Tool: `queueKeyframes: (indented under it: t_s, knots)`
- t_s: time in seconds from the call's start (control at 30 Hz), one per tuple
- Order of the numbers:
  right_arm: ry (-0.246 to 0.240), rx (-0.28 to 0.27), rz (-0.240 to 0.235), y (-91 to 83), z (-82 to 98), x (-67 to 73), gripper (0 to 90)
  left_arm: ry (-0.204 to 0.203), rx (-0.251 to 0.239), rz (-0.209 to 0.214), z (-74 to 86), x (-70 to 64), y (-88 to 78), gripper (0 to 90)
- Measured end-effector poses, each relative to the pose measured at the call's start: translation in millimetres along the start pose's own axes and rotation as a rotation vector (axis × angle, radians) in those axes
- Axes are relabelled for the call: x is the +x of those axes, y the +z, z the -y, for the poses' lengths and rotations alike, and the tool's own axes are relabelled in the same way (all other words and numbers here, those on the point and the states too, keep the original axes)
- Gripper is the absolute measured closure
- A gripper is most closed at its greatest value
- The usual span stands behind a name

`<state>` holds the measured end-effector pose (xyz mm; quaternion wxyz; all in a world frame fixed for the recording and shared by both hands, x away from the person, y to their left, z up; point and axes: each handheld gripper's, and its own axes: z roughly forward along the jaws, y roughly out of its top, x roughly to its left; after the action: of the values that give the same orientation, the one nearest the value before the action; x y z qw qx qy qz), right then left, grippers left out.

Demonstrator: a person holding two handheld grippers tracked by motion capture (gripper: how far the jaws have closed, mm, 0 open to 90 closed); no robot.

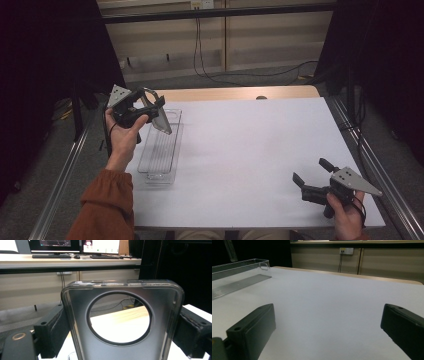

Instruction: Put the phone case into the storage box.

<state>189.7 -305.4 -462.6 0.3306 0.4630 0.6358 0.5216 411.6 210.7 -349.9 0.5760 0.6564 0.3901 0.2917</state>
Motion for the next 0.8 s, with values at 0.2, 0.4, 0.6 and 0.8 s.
queueKeyframes:
  t_s: [0.2, 0.4, 0.6, 0.8]
  knots:
    - [0.002, -0.002, -0.002, 0.3, 0.0, 0.7, 0.0, 0.0, -0.008, -0.026, 4.9, 5.9, 6.8, 11.8]
    - [0.004, -0.002, -0.005, 0.1, 0.2, 0.6, 0.0, 0.027, 0.004, -0.037, 9.1, 7.2, 14.8, 11.8]
    - [0.007, 0.002, -0.011, 0.2, 0.3, 0.8, 0.0, 0.028, 0.005, -0.044, 13.0, 8.5, 22.7, 11.8]
    - [0.006, 0.0, -0.01, 0.4, 0.4, 0.6, 0.0, 0.026, 0.022, -0.051, 19.2, 10.8, 32.3, 11.8]
